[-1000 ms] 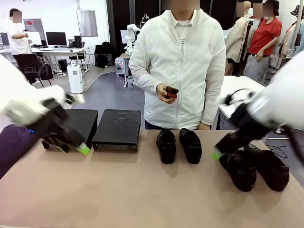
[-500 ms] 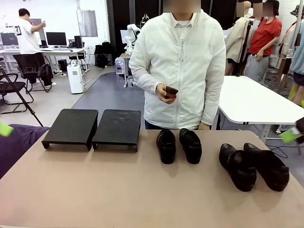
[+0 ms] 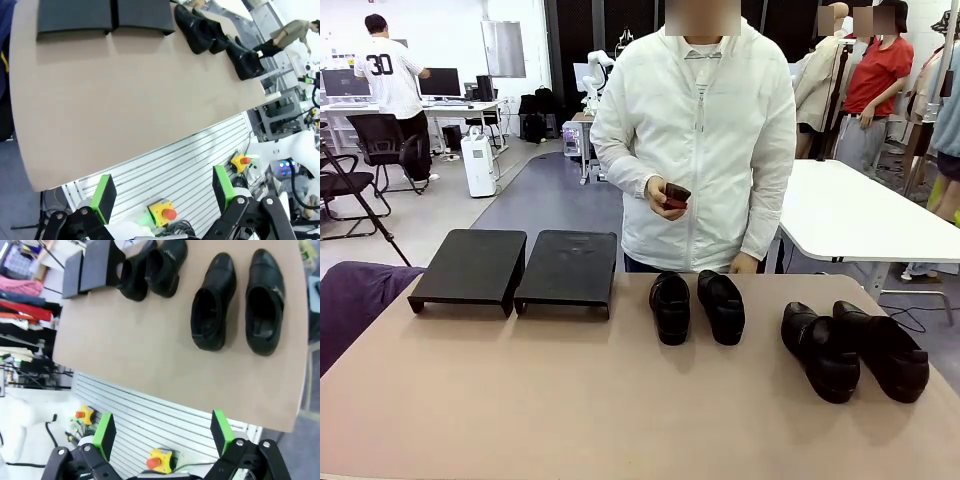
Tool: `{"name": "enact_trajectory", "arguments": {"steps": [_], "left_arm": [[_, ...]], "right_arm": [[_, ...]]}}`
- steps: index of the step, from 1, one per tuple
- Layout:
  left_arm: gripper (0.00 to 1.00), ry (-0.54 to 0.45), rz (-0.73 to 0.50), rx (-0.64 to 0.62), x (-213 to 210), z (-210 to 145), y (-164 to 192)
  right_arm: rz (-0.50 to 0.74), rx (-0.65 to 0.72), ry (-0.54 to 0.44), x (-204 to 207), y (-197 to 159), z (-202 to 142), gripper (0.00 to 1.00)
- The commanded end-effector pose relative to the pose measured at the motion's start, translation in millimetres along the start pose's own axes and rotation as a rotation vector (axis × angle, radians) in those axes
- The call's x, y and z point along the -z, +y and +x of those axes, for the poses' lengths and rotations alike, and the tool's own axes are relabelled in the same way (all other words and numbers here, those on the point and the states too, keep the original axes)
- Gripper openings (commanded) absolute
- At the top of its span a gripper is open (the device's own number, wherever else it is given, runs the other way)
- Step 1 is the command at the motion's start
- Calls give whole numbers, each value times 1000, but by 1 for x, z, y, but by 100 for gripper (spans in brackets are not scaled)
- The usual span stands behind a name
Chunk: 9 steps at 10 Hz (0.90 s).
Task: Organize the shoes by placing them on the stand.
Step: Pick up one Shoe and place it in the middle of the table.
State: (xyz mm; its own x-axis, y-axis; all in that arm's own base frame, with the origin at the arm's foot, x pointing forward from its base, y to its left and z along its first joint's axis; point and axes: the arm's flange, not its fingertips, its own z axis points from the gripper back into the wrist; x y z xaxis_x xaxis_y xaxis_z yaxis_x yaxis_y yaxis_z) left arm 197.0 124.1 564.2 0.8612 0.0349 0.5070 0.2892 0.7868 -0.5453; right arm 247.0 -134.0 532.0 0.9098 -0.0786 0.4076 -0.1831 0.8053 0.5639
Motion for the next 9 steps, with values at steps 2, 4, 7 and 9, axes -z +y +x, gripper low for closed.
{"name": "enact_trajectory", "arguments": {"steps": [2, 4, 7, 9], "left_arm": [[100, -4, -24, 58, -2, 0, -21], [100, -4, -24, 58, -2, 0, -21], [100, -4, -24, 58, -2, 0, -21], [100, -4, -24, 58, -2, 0, -21]], "right_arm": [[-10, -62, 6, -2, 20, -4, 100], [-10, -62, 6, -2, 20, -4, 100], [-10, -62, 6, -2, 20, -4, 100], [-10, -62, 6, -2, 20, -4, 100]]}}
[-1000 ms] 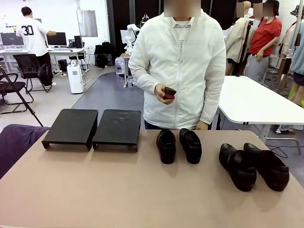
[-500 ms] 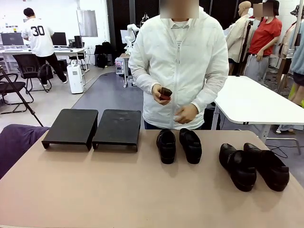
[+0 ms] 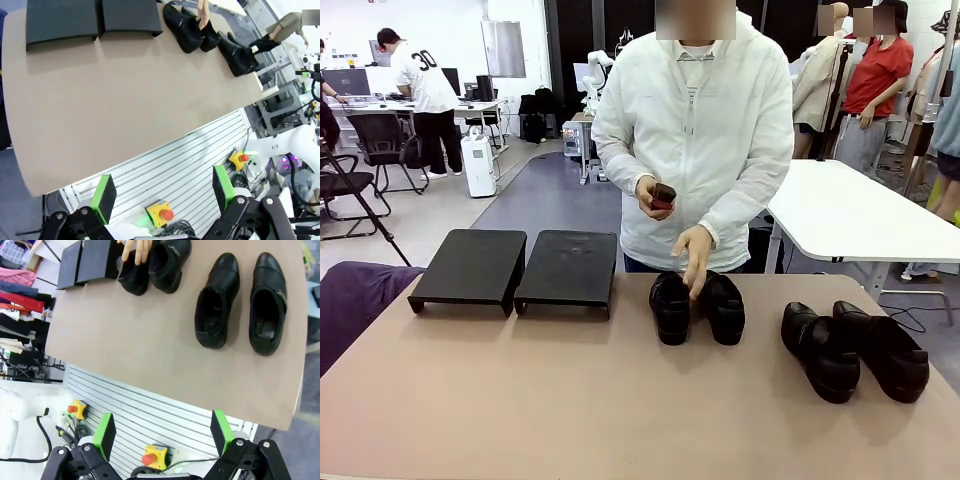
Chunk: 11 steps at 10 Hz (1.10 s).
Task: Organize the shoes by placing them on the stand.
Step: Pick up one Shoe and place it in the middle of the table.
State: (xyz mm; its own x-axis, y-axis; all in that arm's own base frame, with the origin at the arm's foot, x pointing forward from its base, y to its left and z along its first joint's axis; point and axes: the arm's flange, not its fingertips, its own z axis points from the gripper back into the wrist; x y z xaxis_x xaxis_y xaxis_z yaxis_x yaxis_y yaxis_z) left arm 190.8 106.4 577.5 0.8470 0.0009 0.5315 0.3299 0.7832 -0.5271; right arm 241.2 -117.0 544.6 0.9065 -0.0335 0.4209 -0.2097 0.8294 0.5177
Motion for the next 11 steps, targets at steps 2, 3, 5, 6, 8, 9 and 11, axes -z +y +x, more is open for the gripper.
{"name": "enact_trajectory", "arguments": {"steps": [2, 3, 5, 6, 8, 9, 11], "left_arm": [[100, -4, -17, 14, -1, -1, 2], [100, -4, -17, 14, -1, -1, 2], [100, -4, -17, 14, -1, -1, 2], [100, -4, -17, 14, -1, -1, 2], [100, -4, -17, 14, -1, -1, 2], [100, -4, -17, 14, -1, -1, 2], [100, -4, -17, 14, -1, -1, 2]], "right_arm": [[28, -18, -10, -1, -2, -2, 100], [28, -18, -10, -1, -2, -2, 100], [28, -18, -10, -1, -2, -2, 100], [28, -18, -10, -1, -2, -2, 100], [28, -18, -10, -1, -2, -2, 100], [28, -18, -10, -1, -2, -2, 100], [0, 1, 0, 0, 0, 0, 100]]}}
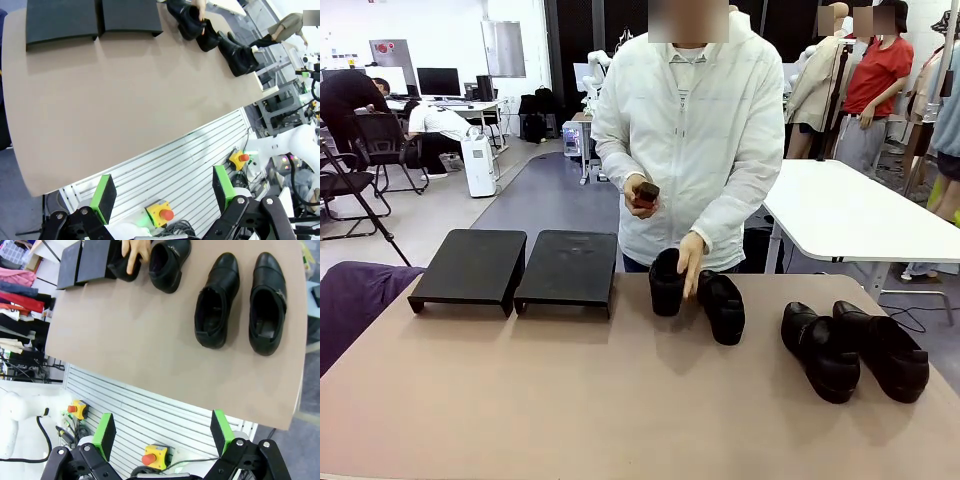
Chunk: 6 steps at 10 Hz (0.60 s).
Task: Organize the shoes by placing them on the stand.
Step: Pick up one Shoe and place it in the middle of the table.
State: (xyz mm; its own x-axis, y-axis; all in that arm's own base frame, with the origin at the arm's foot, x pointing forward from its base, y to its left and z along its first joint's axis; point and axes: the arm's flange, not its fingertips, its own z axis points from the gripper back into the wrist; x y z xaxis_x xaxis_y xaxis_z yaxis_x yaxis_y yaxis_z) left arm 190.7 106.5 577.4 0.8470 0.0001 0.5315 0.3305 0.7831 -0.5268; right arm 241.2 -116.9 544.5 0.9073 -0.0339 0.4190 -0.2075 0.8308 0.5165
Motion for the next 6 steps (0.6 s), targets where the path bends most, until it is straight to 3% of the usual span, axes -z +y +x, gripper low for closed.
{"name": "enact_trajectory", "arguments": {"steps": [1, 2, 3, 5, 6], "left_arm": [[100, -4, -17, 13, -1, -1, 2], [100, -4, -17, 13, -1, -1, 2], [100, -4, -17, 13, -1, -1, 2], [100, -4, -17, 13, -1, -1, 2], [100, -4, -17, 13, -1, -1, 2]], "right_arm": [[-41, -52, 58, 22, 7, 23, 100], [-230, -22, 58, 50, 6, 53, 100], [-322, -32, 92, 77, 7, 72, 100], [-419, -59, 130, 123, 12, 88, 100], [-386, -101, 136, 135, 15, 87, 100]]}}
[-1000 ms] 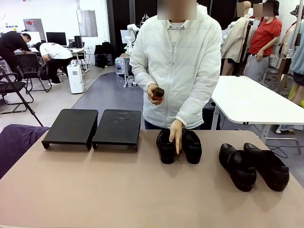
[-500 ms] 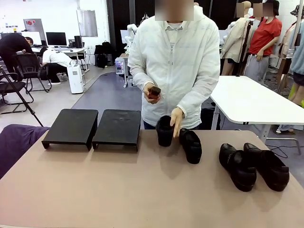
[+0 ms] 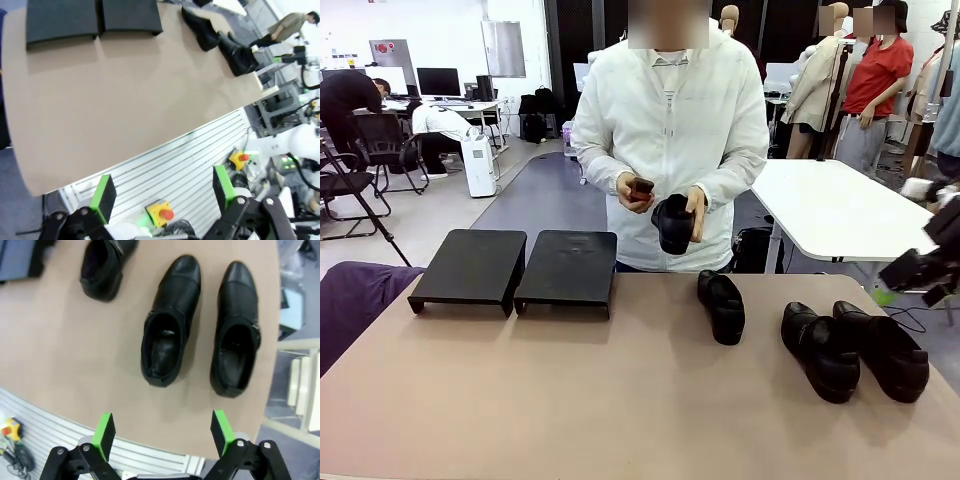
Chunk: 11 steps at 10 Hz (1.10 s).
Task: Organize the shoes by placing them on the stand.
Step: Pick up one Shoe and place it in the middle of the table.
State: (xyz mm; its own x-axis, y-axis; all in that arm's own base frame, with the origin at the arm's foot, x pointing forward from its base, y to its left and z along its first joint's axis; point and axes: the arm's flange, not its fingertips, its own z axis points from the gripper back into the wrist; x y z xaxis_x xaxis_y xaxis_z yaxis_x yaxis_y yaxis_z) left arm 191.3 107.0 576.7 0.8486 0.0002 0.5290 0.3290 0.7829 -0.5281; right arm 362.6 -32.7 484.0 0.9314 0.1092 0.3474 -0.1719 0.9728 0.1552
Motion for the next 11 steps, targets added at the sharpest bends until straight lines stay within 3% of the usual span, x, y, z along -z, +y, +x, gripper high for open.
{"name": "enact_trajectory", "arguments": {"steps": [1, 2, 3, 4, 7, 11], "left_arm": [[100, -6, -17, 15, -2, -1, 1], [100, -6, -17, 15, -2, -1, 1], [100, -6, -17, 15, -2, -1, 1], [100, -6, -17, 15, -2, -1, 1], [100, -6, -17, 15, -2, -1, 1], [100, -6, -17, 15, -2, -1, 1]], "right_arm": [[33, 16, -22, -20, -7, -10, 100], [33, 16, -22, -20, -7, -10, 100], [0, -3, 7, 5, 0, 1, 100], [-50, 7, 75, 36, 4, 25, 100], [-9, 58, 108, 91, -9, 78, 100], [-66, 126, 182, 137, -11, 97, 100]]}}
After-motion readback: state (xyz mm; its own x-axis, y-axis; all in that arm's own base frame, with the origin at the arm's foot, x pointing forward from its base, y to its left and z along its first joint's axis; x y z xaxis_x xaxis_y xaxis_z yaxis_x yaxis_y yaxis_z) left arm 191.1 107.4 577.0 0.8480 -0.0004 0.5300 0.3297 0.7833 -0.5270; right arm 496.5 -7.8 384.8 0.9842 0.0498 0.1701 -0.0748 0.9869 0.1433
